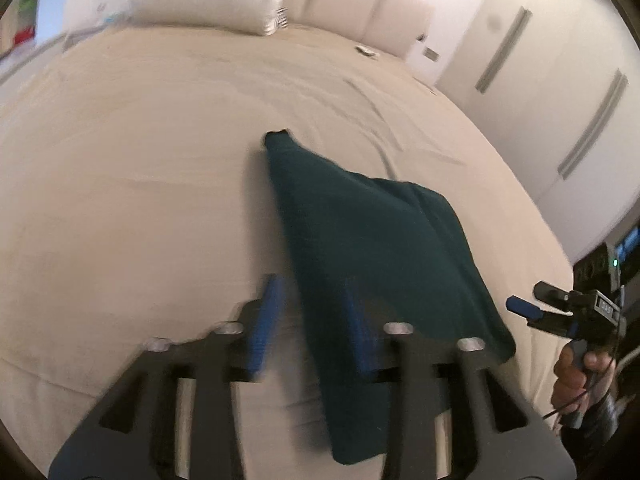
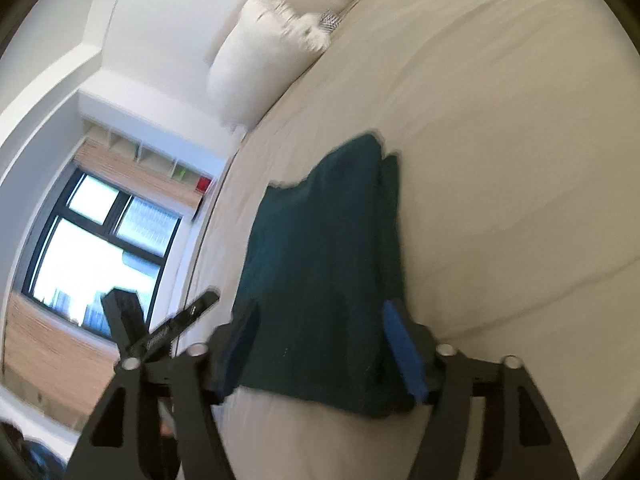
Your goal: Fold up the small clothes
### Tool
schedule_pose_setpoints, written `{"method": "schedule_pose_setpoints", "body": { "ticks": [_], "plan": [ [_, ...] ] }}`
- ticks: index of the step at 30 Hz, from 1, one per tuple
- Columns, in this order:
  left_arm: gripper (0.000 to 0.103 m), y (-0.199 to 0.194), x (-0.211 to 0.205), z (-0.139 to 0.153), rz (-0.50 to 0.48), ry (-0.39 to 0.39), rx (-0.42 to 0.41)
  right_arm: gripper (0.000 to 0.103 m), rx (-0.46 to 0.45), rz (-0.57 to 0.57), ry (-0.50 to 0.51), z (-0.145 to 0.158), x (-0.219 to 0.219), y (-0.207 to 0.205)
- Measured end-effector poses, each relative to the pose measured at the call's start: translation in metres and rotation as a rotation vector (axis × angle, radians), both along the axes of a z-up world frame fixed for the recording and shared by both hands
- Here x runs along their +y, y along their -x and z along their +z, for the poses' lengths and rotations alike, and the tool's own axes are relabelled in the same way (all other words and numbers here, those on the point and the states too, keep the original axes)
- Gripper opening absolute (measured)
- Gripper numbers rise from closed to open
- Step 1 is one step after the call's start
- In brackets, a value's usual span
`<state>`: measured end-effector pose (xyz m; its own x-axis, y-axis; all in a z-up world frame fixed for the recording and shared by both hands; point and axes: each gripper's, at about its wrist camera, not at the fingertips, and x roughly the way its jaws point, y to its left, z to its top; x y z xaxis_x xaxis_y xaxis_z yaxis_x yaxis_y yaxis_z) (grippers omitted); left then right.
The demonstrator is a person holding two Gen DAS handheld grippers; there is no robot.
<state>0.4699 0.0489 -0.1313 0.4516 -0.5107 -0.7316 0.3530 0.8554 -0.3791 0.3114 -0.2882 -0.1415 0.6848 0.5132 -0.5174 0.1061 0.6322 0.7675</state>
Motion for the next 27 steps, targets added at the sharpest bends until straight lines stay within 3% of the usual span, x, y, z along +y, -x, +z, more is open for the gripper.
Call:
{"method": "schedule_pose_setpoints", "body": {
  "ticks": [1, 3, 6, 9, 12, 13, 14, 18, 24, 27],
  "plan": [
    [0.078, -0.003, 0.003, -0.003, 0.015, 0.02, 0.012, 0.08, -0.005, -0.007, -0.012, -0.001, -0.004, -0.009],
    [0.079, -0.014, 0.008, -0.006, 0.022, 0.057, 0.038, 0.081, 0.012, -0.012, -0.017, -0.007, -0.008, -0.021],
    [0.079, -0.028, -0.002, -0.022, -0.022, 0.103, 0.142, 0.082, 0.085, 0.005, -0.04, -0.026, -0.008, -0.05],
    [0.079, -0.041, -0.02, -0.044, -0.052, 0.082, 0.244, 0.082, 0.132, 0.021, -0.014, -0.034, -0.003, -0.063],
    [0.079, -0.047, -0.028, -0.057, -0.064, 0.12, 0.313, 0.08, 0.151, 0.074, 0.007, -0.038, 0.005, -0.077],
    [0.076, -0.049, -0.03, -0.059, -0.062, 0.131, 0.328, 0.077, 0.166, 0.089, 0.013, -0.04, 0.007, -0.083],
    [0.066, -0.048, -0.03, -0.06, -0.066, 0.147, 0.337, 0.071, 0.184, 0.099, 0.015, -0.043, 0.008, -0.087],
    [0.057, -0.057, -0.034, -0.065, -0.072, 0.16, 0.39, 0.05, 0.245, 0.102, -0.037, -0.053, 0.005, -0.097],
    [0.049, -0.069, -0.029, -0.069, -0.079, 0.187, 0.465, 0.037, 0.3, 0.128, -0.053, -0.054, 0.008, -0.099],
    [0.044, -0.057, -0.026, -0.061, -0.08, 0.158, 0.45, 0.032, 0.327, 0.132, -0.008, -0.049, 0.012, -0.098]
  ]
}}
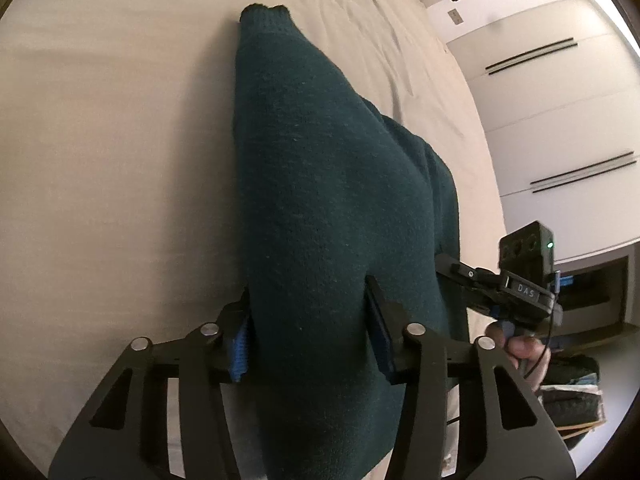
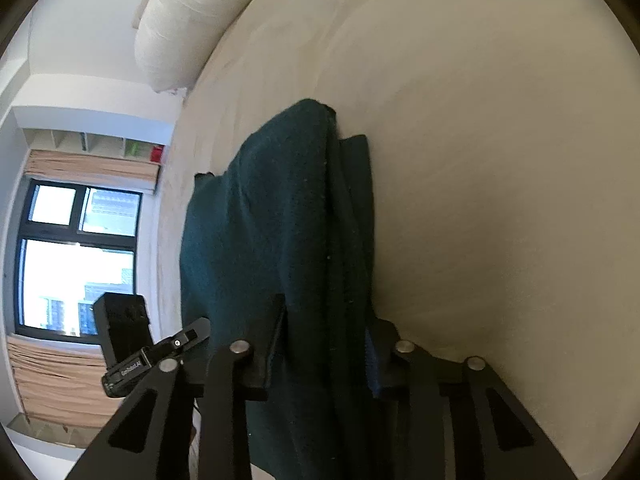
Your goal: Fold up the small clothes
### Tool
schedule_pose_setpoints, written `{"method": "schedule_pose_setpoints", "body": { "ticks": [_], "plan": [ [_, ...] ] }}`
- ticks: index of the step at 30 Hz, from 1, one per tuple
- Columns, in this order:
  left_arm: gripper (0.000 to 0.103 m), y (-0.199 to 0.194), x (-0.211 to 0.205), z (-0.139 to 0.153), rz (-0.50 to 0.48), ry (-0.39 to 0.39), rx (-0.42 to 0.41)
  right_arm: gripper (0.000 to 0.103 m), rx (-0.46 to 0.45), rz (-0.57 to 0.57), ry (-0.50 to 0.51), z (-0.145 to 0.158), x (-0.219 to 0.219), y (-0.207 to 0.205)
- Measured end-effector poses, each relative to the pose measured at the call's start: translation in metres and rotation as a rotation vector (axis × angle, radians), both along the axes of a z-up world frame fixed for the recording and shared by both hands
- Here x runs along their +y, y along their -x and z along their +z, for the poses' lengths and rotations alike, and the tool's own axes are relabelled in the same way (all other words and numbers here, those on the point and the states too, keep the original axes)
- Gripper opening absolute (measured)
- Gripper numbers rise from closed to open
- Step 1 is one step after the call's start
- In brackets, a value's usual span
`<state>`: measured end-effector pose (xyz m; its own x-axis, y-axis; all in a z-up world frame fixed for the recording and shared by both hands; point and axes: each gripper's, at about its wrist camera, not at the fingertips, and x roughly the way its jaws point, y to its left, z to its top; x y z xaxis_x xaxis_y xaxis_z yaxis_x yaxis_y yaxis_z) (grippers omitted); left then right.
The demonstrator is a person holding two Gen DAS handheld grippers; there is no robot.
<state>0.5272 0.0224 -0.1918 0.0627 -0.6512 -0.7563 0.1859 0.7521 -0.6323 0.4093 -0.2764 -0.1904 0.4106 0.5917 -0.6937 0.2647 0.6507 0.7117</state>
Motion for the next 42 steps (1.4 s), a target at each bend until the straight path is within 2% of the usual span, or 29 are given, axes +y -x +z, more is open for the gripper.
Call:
{"method": "schedule_pose_setpoints", "body": {
  "ticks": [3, 7, 12, 15, 22, 28, 34, 37, 42],
  "plan": [
    [0.042, 0.004, -0.002, 0.006, 0.002, -0.028, -0.016, 0.03, 0.033, -0.002, 0.052, 0.004, 0.007, -0.002],
    [0.039, 0.005, -0.009, 0.013, -0.001, -0.048, -0.03, 0.03, 0.058, 0.029, 0.169, 0.011, 0.025, -0.01],
    [0.036, 0.008, -0.01, 0.015, 0.002, -0.042, -0.041, 0.026, 0.021, 0.036, 0.223, 0.023, 0.034, -0.005],
    [0.034, 0.008, -0.008, 0.021, 0.003, -0.041, -0.056, 0.025, -0.002, 0.043, 0.291, 0.037, 0.043, 0.001],
    [0.034, 0.032, 0.005, 0.061, 0.001, -0.06, -0.122, 0.024, -0.058, 0.071, 0.361, 0.076, 0.073, 0.026],
    [0.034, 0.069, 0.046, 0.1, -0.01, -0.087, -0.178, 0.024, -0.112, 0.11, 0.344, 0.099, 0.104, 0.063],
    [0.034, 0.113, 0.099, 0.115, 0.008, -0.14, -0.217, 0.024, -0.145, 0.181, 0.342, 0.1, 0.16, 0.098],
    [0.034, 0.133, 0.126, 0.112, 0.016, -0.16, -0.225, 0.024, -0.156, 0.209, 0.339, 0.093, 0.184, 0.111],
    [0.035, 0.153, 0.159, 0.081, 0.042, -0.188, -0.18, 0.024, -0.13, 0.229, 0.288, 0.068, 0.206, 0.104]
  ]
}}
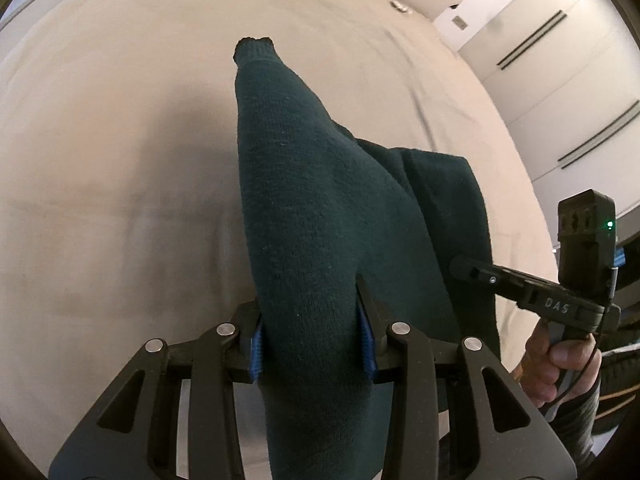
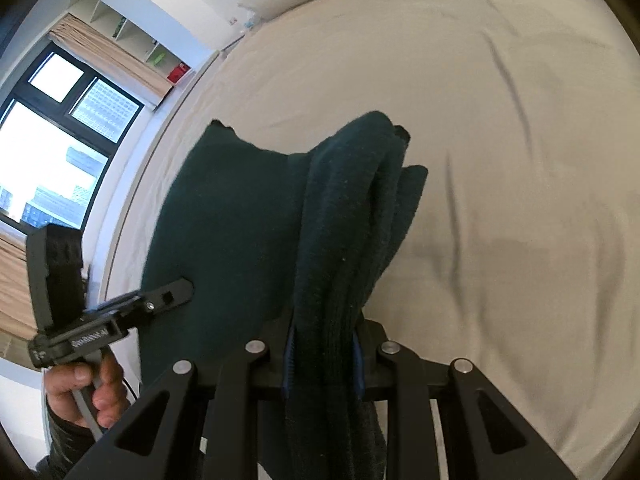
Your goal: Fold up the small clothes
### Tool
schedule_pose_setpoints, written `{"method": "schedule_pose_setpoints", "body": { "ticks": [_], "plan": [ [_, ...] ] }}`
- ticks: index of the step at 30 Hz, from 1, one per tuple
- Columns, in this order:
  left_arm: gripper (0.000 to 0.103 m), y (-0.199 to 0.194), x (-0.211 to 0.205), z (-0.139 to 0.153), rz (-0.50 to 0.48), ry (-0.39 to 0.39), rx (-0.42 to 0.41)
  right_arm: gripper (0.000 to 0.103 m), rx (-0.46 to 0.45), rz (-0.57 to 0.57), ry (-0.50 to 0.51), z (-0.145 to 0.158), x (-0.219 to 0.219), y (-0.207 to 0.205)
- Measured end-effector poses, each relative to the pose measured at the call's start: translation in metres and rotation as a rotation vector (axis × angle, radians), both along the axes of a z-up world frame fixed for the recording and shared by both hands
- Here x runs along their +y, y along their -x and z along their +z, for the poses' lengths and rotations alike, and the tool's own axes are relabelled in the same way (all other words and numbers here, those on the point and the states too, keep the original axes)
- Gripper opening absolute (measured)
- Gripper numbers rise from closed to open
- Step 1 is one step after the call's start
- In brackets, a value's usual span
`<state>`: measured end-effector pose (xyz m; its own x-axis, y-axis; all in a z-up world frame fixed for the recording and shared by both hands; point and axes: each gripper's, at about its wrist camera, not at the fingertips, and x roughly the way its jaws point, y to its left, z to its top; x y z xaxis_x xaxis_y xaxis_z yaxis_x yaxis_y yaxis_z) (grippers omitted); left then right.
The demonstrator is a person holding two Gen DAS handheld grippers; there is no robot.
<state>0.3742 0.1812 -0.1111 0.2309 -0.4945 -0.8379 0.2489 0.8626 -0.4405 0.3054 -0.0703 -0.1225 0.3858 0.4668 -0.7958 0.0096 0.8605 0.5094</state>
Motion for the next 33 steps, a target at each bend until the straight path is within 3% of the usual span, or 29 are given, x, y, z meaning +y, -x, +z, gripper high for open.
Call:
{"method": "schedule_pose_setpoints", "body": {
  "ticks": [6, 10, 12, 14, 16, 20, 30, 33],
  "plan": [
    [0.037, 0.007, 0.017, -0.035, 0.034, 0.022, 0.014, 0.025, 0.025, -0.036, -0.033, -0.029, -0.003, 0.007],
    [0.046, 0.013, 0.02, -0.044, 0.03, 0.036, -0.014, 0.029, 0.02, -0.062, -0.1, -0.049, -0.022, 0.013],
    [0.049, 0.017, 0.021, -0.05, 0.029, 0.047, -0.024, 0.037, 0.009, -0.072, -0.13, -0.055, -0.017, 0.013],
    [0.06, 0.019, 0.03, -0.056, 0.033, 0.048, -0.043, 0.04, -0.016, -0.082, -0.181, -0.063, -0.023, 0.017],
    [0.065, 0.024, 0.038, -0.062, 0.044, 0.061, -0.051, 0.04, -0.038, -0.088, -0.225, -0.068, -0.028, 0.022],
    [0.066, 0.026, 0.045, -0.06, 0.057, 0.059, -0.084, 0.044, -0.056, -0.108, -0.245, -0.064, -0.033, 0.028],
    [0.066, 0.07, 0.034, 0.003, 0.08, -0.109, -0.395, 0.048, -0.182, -0.117, -0.053, -0.015, -0.013, 0.054],
    [0.078, 0.093, 0.033, 0.032, 0.104, -0.154, -0.532, 0.055, -0.248, -0.125, 0.014, 0.007, -0.004, 0.07]
  ]
}}
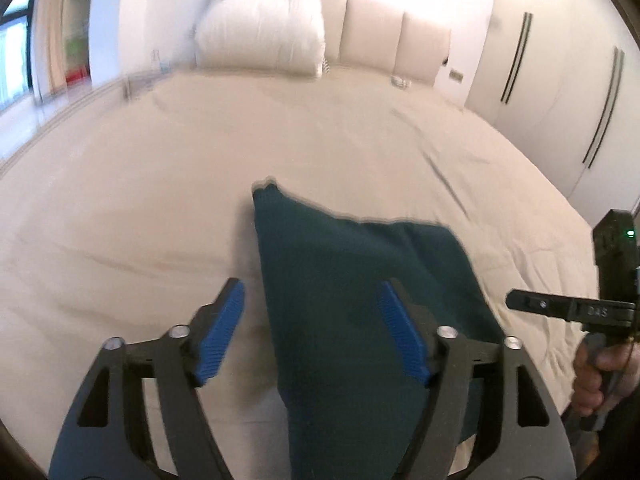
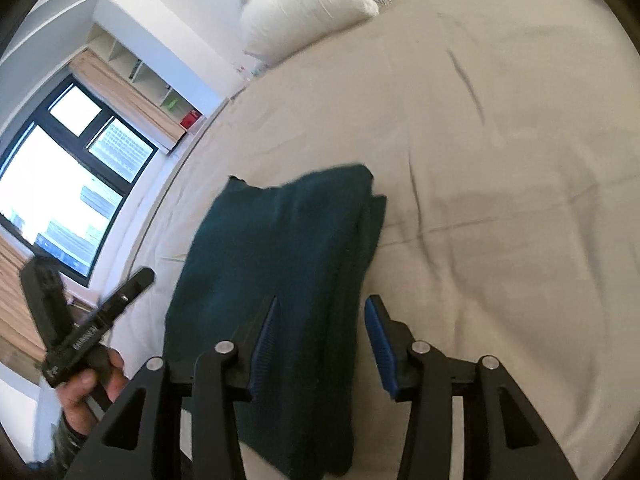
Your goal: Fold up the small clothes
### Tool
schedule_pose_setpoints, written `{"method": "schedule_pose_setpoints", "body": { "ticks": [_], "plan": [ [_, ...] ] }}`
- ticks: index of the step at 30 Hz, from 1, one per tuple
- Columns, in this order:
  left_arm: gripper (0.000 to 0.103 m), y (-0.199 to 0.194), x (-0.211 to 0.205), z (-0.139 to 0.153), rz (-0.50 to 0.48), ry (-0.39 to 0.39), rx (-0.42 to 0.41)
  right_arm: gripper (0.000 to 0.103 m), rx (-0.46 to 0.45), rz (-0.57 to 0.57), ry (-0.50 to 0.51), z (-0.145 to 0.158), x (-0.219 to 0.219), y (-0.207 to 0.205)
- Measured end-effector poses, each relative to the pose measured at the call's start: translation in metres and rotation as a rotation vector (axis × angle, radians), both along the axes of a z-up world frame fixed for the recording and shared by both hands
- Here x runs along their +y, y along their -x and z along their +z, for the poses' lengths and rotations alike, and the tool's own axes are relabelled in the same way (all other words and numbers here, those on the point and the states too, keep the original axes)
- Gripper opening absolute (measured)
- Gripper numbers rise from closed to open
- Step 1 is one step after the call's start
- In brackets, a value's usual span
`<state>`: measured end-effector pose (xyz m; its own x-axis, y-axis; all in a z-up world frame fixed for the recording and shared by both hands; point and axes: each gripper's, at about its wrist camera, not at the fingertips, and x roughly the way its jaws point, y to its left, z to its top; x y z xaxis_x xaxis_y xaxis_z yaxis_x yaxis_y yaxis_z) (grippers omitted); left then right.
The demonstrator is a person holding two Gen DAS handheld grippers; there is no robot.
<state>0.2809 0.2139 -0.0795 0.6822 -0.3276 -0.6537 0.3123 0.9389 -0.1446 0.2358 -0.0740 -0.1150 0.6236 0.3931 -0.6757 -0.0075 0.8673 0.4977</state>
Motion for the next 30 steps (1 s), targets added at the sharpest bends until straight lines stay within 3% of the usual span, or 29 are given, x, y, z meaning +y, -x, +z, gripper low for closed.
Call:
{"method": "schedule_pose_setpoints", "body": {
  "ticks": [4, 10, 12, 14, 18, 21, 26, 30],
  "plan": [
    [0.097, 0.028, -0.004, 0.045, 0.081, -0.021, -0.17, 0.065, -0.097, -0.049, 0.114, 0.035, 0.012, 0.026],
    [0.1, 0.075, 0.003, 0.101, 0.225, -0.079, -0.371, 0.088, -0.275, -0.115, 0.238, 0.087, 0.032, 0.071],
    [0.103, 0.092, 0.004, 0.118, 0.256, -0.108, -0.427, 0.103, -0.371, -0.179, 0.28, 0.106, 0.036, 0.095],
    [0.103, 0.111, 0.005, 0.132, 0.26, -0.113, -0.454, 0.103, -0.461, -0.232, 0.326, 0.123, 0.04, 0.117],
    [0.103, 0.135, 0.003, 0.146, 0.22, -0.133, -0.394, 0.103, -0.536, -0.265, 0.471, 0.153, 0.058, 0.141],
    [0.103, 0.146, 0.001, 0.147, 0.208, -0.148, -0.343, 0.103, -0.562, -0.246, 0.506, 0.164, 0.069, 0.152],
    [0.103, 0.147, 0.001, 0.135, 0.234, -0.156, -0.264, 0.103, -0.428, -0.256, 0.5, 0.161, 0.077, 0.151],
    [0.103, 0.13, -0.001, 0.114, 0.234, -0.183, -0.149, 0.103, -0.323, -0.275, 0.466, 0.148, 0.078, 0.145]
  ]
}}
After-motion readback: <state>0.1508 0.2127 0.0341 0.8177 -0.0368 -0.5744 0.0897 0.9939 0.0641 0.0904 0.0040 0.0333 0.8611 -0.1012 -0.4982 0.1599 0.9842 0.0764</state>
